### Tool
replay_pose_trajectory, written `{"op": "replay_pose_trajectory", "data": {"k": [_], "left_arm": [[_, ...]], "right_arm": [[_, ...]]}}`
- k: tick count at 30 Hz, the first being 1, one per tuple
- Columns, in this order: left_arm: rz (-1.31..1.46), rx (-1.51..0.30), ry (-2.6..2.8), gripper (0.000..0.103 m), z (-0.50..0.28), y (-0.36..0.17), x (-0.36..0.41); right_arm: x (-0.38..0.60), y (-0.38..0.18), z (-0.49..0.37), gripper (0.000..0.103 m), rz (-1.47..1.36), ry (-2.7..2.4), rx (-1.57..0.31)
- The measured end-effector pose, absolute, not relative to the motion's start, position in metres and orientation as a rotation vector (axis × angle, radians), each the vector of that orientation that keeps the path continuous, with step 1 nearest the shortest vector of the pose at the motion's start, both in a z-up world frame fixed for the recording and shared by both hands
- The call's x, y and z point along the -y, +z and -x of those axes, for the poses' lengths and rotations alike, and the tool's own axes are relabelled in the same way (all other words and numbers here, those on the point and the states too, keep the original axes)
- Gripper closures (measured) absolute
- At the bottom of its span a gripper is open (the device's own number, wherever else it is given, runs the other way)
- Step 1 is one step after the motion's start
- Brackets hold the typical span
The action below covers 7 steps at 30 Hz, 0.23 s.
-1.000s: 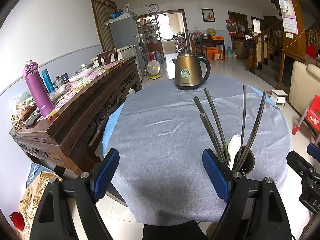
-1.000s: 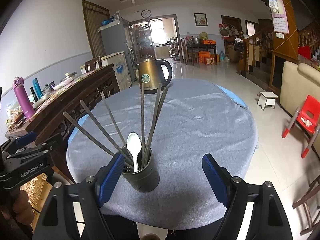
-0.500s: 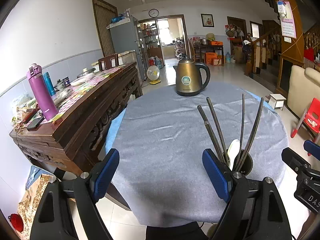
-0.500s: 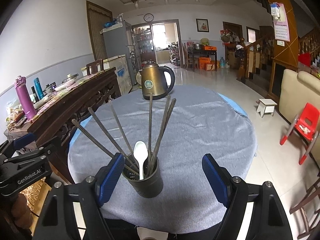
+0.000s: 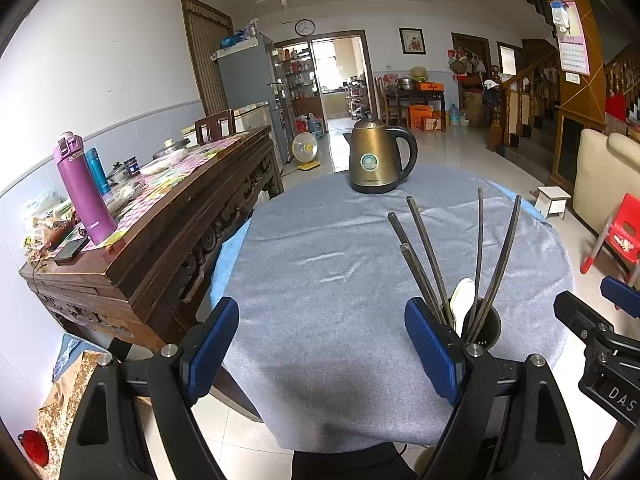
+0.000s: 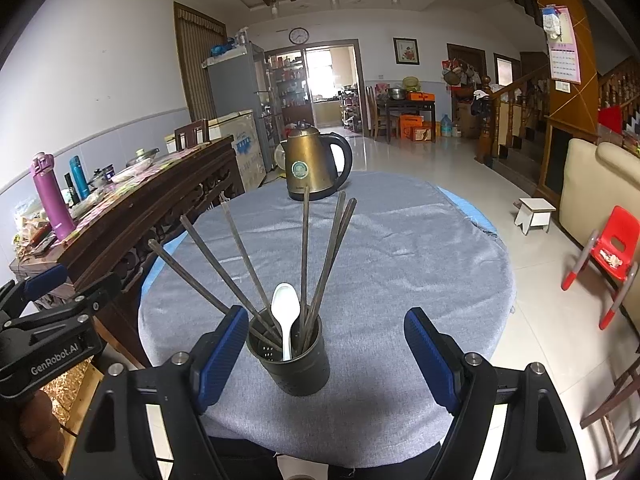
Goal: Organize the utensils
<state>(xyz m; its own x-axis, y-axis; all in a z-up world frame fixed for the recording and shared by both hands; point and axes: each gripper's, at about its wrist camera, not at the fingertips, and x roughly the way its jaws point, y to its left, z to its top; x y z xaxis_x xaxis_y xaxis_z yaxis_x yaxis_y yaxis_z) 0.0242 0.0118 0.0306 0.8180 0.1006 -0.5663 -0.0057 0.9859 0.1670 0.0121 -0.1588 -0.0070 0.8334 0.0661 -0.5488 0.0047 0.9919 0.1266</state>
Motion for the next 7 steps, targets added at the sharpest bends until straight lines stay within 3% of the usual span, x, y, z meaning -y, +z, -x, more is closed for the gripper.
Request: {"op": "replay_pose_trajectory", "data": {"k": [7], "left_arm": [[-0.16, -0.586, 0.058, 0.017, -0.0217, 0.034, -0.01]], "right_arm": [[0.1585, -0.0067, -0.0147, 0.02, -0.122, 0.044, -0.578]]}}
